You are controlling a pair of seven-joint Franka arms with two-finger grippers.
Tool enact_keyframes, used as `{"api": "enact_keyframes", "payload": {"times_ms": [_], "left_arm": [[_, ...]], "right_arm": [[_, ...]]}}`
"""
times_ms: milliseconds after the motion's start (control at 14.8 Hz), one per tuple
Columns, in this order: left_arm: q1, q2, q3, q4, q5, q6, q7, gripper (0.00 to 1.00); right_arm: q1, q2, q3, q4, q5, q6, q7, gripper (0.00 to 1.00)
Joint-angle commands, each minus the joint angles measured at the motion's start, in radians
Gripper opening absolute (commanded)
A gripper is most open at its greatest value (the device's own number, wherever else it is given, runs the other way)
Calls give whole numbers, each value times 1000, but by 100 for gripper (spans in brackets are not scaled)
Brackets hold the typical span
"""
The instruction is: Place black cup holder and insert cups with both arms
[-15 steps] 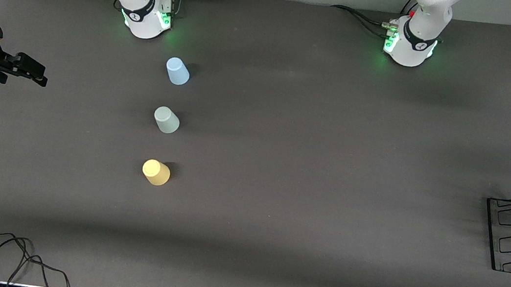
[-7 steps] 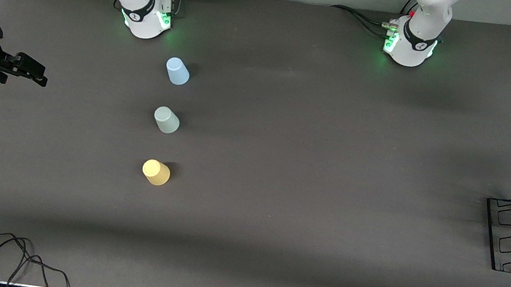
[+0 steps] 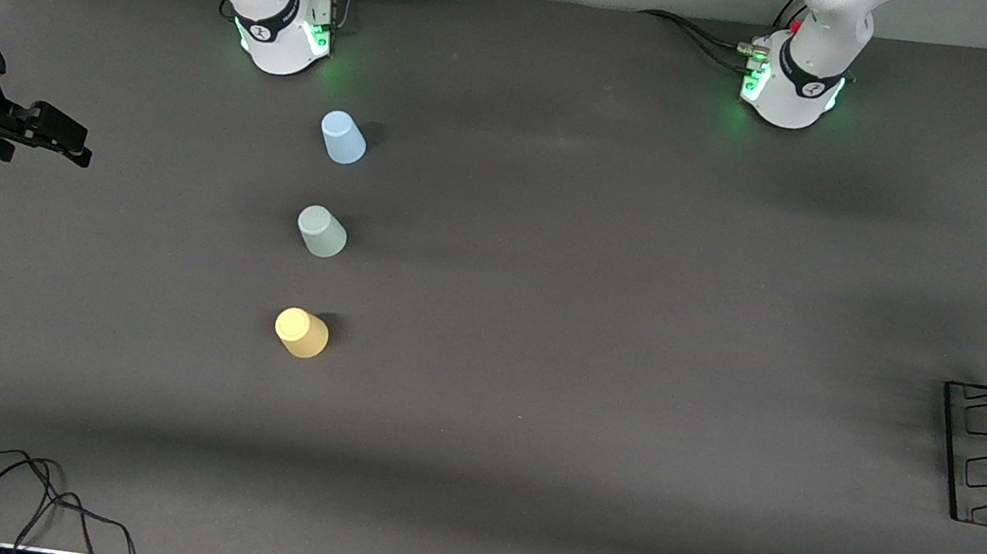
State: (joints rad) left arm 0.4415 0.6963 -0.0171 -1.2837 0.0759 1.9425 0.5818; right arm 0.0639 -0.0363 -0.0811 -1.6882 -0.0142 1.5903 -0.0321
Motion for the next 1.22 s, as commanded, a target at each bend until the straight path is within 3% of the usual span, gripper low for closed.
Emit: {"api": "enact_keyframes", "payload": {"times_ms": [0, 203, 610, 813, 1152], "left_arm": [[-15, -17, -4, 9, 25, -17, 30, 0], [-108, -73, 3, 14, 16, -95, -23, 0], [-328, -234, -15, -6, -51, -325, -335, 0], [-487, -325, -15, -103, -85, -306, -527, 0], [-762, -330, -15, -114, -90, -297, -870, 0]], "right_arm": [[1, -16, -2, -5, 11, -9, 1, 100], [2, -16, -2, -5, 11, -9, 1, 100], [2, -16, -2, -7, 11, -9, 1, 100], [2, -17, -2, -7, 11, -9, 1, 100], [2, -17, -2, -8, 11, -9, 1, 100]]}}
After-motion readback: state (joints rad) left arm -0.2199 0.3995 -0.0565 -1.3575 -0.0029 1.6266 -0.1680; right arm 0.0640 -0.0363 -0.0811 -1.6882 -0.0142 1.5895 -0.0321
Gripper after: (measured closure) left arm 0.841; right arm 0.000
